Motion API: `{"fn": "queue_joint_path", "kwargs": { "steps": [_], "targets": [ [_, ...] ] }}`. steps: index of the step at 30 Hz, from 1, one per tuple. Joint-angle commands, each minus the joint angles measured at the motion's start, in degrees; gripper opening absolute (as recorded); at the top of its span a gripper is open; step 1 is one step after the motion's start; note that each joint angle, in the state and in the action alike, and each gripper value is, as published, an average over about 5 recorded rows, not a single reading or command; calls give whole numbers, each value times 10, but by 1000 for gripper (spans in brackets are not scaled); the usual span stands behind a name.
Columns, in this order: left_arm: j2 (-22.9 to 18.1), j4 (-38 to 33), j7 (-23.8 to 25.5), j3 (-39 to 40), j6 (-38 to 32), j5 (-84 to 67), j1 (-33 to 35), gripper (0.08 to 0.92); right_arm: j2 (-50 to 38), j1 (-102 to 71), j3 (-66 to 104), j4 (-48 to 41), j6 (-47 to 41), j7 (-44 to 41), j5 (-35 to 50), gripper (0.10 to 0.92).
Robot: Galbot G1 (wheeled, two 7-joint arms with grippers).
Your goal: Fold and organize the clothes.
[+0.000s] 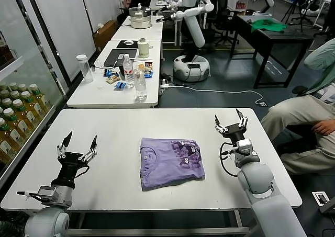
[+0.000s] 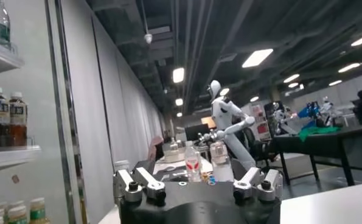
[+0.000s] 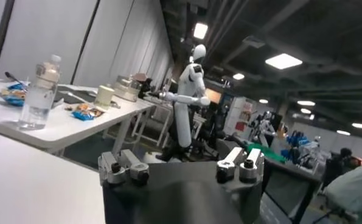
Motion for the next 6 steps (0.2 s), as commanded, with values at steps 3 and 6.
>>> {"fn": "queue_joint_path", "kwargs": {
  "steps": [3,6],
  "targets": [
    [1,6,-14,-4,-2,7,-4,823,-9,21,-5,-8,15,-9,-21,823],
    [2,6,-17,-5,4,7,-7,823,-11,23,-6,-8,14,-6,-21,823]
  ]
}}
